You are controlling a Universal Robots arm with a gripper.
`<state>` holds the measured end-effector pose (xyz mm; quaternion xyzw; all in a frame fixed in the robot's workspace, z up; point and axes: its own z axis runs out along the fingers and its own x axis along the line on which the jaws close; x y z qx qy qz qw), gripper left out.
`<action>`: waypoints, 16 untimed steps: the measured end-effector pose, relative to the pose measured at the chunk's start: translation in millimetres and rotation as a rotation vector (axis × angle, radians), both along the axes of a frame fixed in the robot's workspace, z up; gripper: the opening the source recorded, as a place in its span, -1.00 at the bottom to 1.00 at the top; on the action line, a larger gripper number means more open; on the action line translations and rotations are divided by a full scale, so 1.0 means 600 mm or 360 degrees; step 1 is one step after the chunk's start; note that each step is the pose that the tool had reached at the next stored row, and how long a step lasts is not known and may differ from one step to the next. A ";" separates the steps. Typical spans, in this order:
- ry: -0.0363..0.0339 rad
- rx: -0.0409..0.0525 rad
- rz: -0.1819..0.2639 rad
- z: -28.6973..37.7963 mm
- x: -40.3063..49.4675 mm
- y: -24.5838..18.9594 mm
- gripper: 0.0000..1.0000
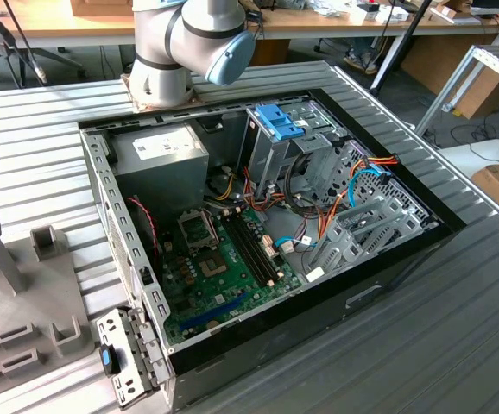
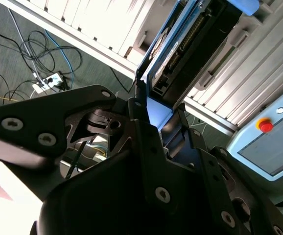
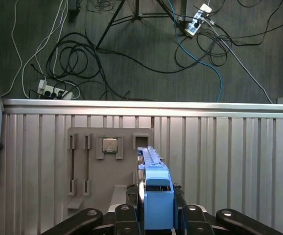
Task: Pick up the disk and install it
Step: 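Pick up the disk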
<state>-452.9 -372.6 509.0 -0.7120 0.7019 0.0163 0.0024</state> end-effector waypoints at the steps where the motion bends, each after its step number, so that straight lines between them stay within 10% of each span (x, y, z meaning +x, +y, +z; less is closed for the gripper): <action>1: 0.0000 0.0000 0.0000 0.000 0.000 0.0000 -0.27; 16: 0.0000 0.0000 0.0000 0.001 0.007 0.0001 -0.27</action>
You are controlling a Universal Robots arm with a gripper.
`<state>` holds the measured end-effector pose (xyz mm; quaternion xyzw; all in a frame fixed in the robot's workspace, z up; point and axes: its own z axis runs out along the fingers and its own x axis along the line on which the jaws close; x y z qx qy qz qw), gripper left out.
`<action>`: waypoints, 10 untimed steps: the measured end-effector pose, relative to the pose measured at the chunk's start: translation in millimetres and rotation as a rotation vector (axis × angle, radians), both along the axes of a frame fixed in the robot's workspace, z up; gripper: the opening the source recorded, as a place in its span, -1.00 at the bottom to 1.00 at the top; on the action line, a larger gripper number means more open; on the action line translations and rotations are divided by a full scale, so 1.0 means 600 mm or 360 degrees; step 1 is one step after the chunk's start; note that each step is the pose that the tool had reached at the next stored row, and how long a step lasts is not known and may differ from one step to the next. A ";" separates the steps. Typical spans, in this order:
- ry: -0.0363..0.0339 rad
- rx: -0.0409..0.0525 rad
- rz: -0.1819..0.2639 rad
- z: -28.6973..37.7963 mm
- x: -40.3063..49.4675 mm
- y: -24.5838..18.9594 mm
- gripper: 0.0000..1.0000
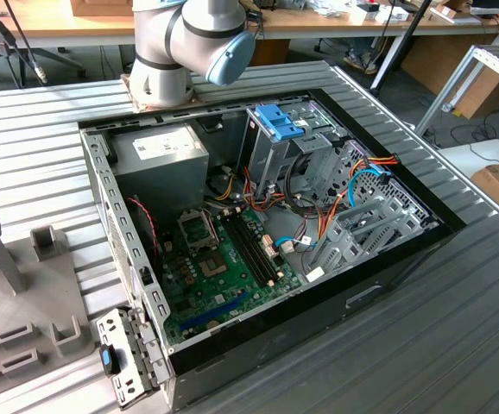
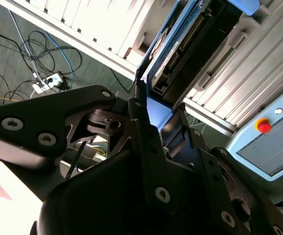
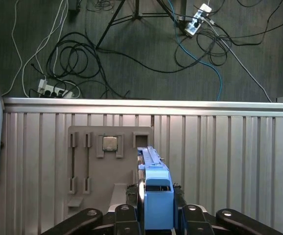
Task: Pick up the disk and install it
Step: 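Pick up the disk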
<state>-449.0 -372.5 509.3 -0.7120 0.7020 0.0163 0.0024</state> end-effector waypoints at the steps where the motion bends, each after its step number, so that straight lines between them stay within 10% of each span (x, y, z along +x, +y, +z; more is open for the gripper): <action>1: 0.0000 0.0000 0.0000 0.000 0.000 0.0000 -0.27; 10: 0.0000 0.0000 0.0000 0.000 0.003 0.0003 -0.27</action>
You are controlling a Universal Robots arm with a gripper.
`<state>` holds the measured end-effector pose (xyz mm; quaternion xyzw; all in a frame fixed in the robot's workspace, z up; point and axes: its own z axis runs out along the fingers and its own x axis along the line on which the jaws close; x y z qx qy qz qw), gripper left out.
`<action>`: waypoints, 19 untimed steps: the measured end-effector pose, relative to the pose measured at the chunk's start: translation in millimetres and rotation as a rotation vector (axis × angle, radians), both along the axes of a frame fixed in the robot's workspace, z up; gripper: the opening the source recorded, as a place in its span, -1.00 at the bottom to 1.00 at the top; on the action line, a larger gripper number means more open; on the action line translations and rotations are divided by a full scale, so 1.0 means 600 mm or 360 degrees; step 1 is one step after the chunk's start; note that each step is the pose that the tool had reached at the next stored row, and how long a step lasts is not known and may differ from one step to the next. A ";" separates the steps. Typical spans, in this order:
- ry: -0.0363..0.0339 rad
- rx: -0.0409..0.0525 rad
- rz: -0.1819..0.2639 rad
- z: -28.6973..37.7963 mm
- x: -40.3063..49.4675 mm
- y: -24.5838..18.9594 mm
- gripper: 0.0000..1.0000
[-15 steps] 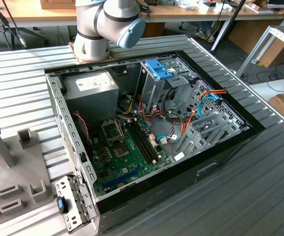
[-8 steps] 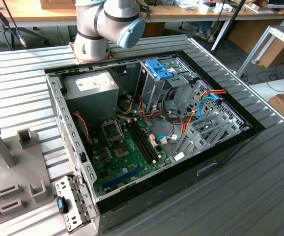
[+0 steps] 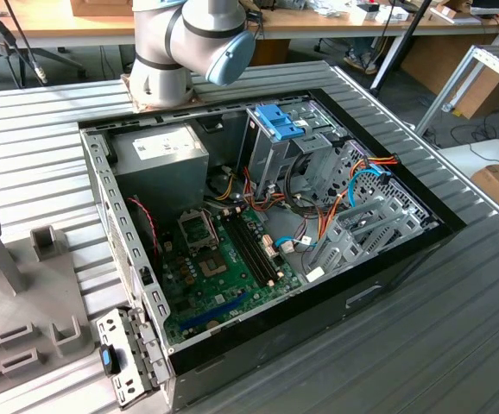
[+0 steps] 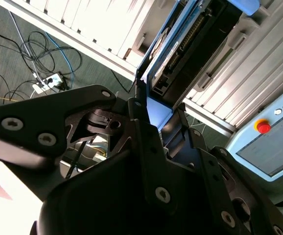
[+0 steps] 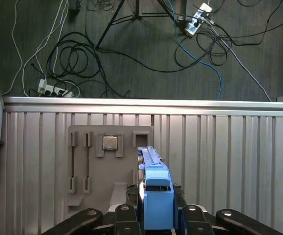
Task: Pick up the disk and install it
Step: 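Pick up the disk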
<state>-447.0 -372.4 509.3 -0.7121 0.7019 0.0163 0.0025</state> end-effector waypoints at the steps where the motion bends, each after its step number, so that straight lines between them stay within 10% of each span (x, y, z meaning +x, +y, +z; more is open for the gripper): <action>1: 0.0000 0.0000 0.0000 0.000 0.001 0.0002 -0.27; 19: 0.0000 0.0000 0.0000 0.000 0.015 0.0026 -0.27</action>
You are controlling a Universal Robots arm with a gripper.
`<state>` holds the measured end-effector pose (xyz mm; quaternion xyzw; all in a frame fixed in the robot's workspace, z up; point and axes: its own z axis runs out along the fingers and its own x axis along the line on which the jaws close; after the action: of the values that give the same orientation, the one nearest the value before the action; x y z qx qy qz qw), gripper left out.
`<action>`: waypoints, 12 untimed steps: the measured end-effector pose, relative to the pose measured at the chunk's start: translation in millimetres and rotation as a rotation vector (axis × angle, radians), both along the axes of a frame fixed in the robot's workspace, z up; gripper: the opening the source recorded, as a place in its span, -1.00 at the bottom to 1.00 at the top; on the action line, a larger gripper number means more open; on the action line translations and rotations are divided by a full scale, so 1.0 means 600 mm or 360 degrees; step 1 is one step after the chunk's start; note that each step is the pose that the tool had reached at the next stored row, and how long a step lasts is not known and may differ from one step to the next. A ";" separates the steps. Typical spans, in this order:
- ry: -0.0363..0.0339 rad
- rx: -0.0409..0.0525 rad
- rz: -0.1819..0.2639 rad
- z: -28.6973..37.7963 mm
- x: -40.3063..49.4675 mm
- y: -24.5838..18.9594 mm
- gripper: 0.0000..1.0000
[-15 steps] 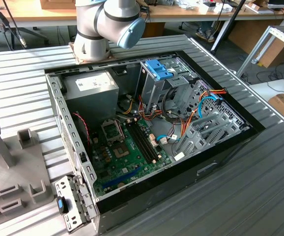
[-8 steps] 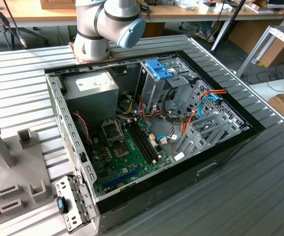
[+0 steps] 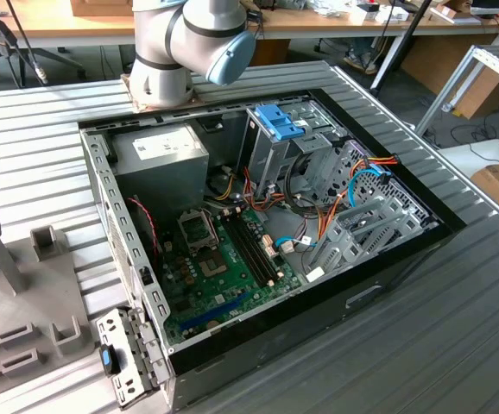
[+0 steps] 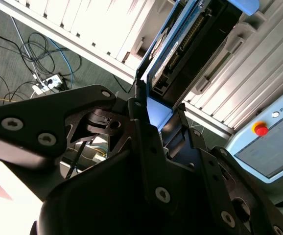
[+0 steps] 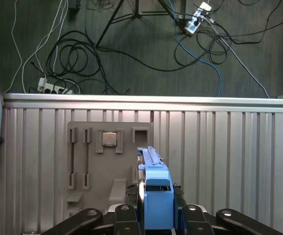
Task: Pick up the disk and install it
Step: 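Pick up the disk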
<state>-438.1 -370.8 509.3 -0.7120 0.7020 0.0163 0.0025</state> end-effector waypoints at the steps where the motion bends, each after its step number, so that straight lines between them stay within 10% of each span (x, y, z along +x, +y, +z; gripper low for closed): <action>1: 0.0000 0.0000 0.0000 0.000 0.000 0.0001 -0.27; 12: 0.0000 0.0000 0.0000 0.000 0.005 0.0012 -0.27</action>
<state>-435.2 -370.1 509.3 -0.7120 0.7020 0.0163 0.0025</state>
